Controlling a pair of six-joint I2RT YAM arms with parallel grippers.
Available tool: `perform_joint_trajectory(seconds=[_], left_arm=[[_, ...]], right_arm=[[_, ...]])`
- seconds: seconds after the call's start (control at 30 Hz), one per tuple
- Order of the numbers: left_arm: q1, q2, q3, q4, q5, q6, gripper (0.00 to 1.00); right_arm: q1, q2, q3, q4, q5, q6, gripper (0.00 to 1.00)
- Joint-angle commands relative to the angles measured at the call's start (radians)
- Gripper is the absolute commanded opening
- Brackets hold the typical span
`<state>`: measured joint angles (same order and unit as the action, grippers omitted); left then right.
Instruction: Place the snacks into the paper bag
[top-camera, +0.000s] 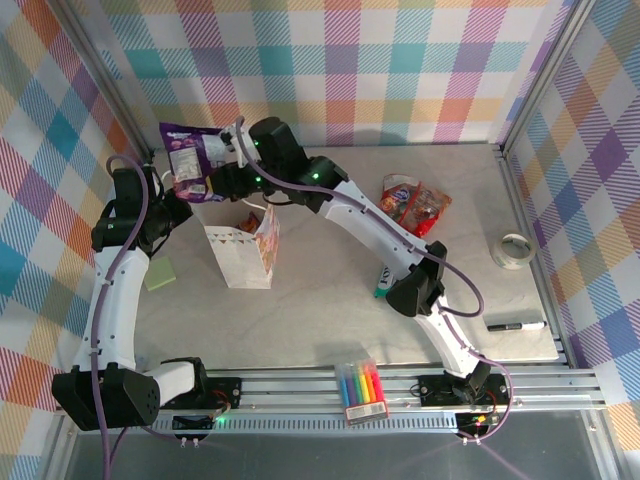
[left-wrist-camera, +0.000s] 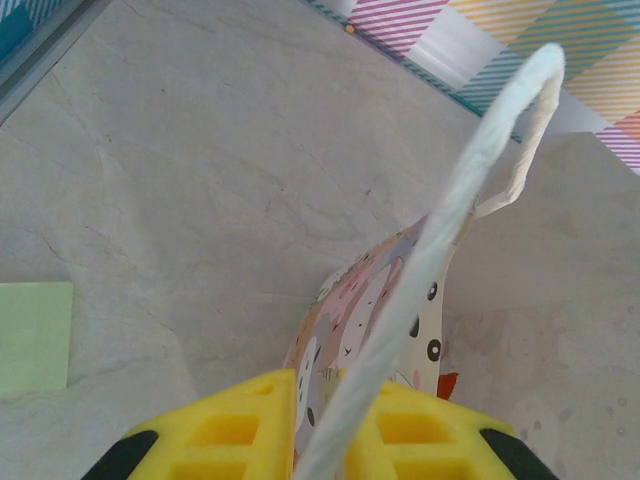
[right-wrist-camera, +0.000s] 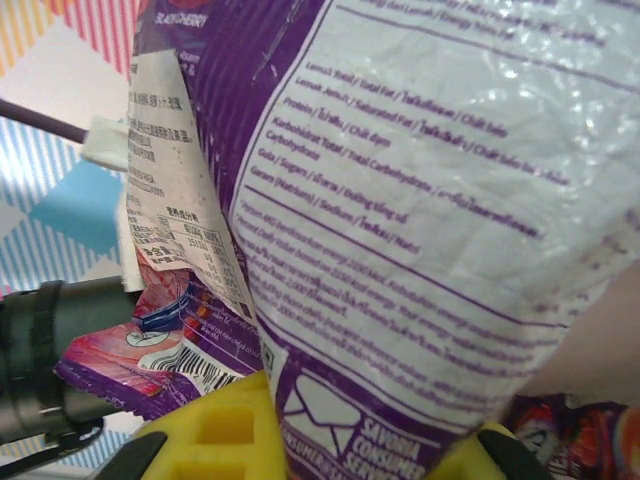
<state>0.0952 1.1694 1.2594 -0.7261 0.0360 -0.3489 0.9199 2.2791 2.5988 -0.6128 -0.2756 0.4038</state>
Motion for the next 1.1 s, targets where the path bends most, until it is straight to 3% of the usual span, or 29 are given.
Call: perform_joint_trajectory(seconds=[0.0,0.4,0.8,1.07], left_arm=[[0.008,-0.014,0.029,0.013,0.015,-0.013,0.18],[0.007,0.018,0.084,0.000,0.004,-0.015,0.19],[0.009,0.047,0.101,-0.010,-0.019,-0.017,0.18],[0.009,0.053,0.106,-0.015,-0.022,-0.017,0.18]], right_arm=[[-0.010,0.011,0.037,-0.042,0.037,-0.020,0.09],[-0.015,-0.015,0.012,-0.179,0.053,-0.135,0.09],[-0.013,-0.065,-0.037,-0.297,0.145,-0.226,0.11],[-0.010,-0.101,-0.078,-0.317,0.178,-0.267,0.16]])
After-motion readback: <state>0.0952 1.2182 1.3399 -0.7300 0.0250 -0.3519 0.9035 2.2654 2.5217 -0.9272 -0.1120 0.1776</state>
